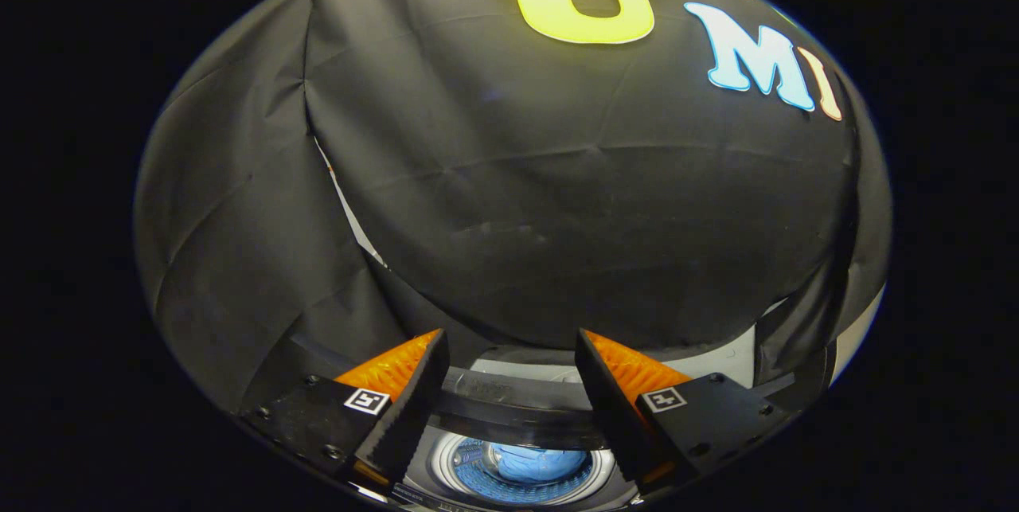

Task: Put the clothes into the washing machine and then close the washing machine lid.

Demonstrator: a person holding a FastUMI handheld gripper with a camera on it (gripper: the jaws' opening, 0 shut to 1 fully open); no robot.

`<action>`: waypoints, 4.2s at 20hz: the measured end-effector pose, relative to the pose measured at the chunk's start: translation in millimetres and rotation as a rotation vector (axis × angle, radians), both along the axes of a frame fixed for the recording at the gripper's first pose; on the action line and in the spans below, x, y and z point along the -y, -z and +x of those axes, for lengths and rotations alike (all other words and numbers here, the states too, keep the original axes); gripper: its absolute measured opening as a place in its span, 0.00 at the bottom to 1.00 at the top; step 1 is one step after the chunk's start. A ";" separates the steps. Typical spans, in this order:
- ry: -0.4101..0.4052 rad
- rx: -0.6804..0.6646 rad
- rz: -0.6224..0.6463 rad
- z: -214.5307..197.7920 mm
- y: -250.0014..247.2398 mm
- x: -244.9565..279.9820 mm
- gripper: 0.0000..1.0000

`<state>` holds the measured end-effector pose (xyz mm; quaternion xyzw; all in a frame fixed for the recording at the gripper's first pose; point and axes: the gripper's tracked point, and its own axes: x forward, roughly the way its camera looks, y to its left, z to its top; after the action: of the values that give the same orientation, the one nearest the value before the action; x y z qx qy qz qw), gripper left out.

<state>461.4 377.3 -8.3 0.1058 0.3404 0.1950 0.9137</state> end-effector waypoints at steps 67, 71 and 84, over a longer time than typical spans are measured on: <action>0.222 0.551 0.016 -350.9 -69.9 222.5 0.98; 0.293 0.601 -0.043 -379.3 -73.0 284.2 0.98; 0.389 0.649 -0.063 -421.7 -73.6 348.8 0.98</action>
<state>39.6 28.4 65.3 0.0731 0.0125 0.0310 0.9968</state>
